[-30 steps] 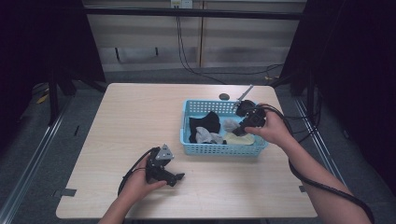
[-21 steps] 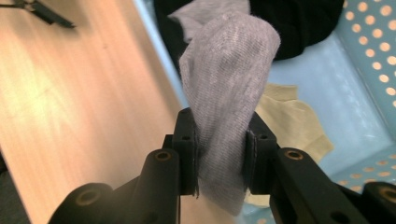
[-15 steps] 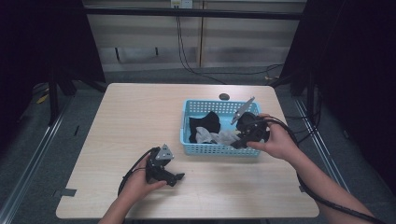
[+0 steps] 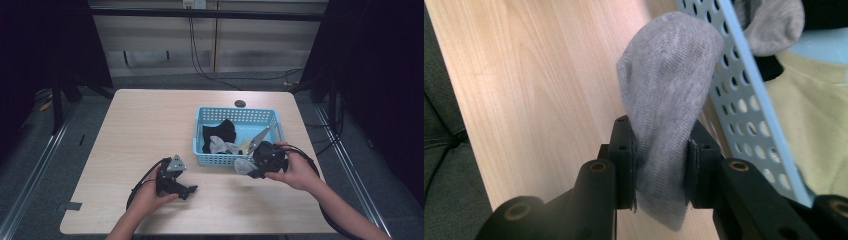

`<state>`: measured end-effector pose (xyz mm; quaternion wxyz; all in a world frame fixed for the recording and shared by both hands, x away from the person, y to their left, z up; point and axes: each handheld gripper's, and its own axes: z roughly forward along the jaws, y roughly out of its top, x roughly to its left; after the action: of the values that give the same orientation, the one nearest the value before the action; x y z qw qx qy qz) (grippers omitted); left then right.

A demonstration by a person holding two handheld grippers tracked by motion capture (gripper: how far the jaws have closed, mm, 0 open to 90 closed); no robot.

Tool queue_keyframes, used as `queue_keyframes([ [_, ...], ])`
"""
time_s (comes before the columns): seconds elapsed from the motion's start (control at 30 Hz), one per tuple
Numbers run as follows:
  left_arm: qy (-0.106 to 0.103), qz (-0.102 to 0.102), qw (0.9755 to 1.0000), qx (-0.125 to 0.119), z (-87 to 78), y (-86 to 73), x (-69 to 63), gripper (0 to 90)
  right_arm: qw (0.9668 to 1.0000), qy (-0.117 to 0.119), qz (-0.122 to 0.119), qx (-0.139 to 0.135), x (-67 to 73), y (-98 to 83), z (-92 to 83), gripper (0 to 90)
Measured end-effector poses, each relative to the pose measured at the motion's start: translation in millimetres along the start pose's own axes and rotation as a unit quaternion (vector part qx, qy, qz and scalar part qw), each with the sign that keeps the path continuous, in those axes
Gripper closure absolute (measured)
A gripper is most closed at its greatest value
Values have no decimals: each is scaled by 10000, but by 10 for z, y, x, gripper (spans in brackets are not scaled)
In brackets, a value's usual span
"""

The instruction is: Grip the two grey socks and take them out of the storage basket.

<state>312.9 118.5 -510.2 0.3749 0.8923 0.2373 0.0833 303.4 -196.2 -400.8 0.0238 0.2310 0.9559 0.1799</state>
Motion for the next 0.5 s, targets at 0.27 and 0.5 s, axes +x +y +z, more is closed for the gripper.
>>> queue_keyframes([
  [0.27, 0, -9, 10000, -6, 1, 0, -1, 42, 9999, -60, -9, 150, 16, -42, 188, 705],
  [0.5, 1, -8, 10000, -6, 1, 0, -1, 42, 9998, -42, 3, 217, 37, -59, 304, 695],
])
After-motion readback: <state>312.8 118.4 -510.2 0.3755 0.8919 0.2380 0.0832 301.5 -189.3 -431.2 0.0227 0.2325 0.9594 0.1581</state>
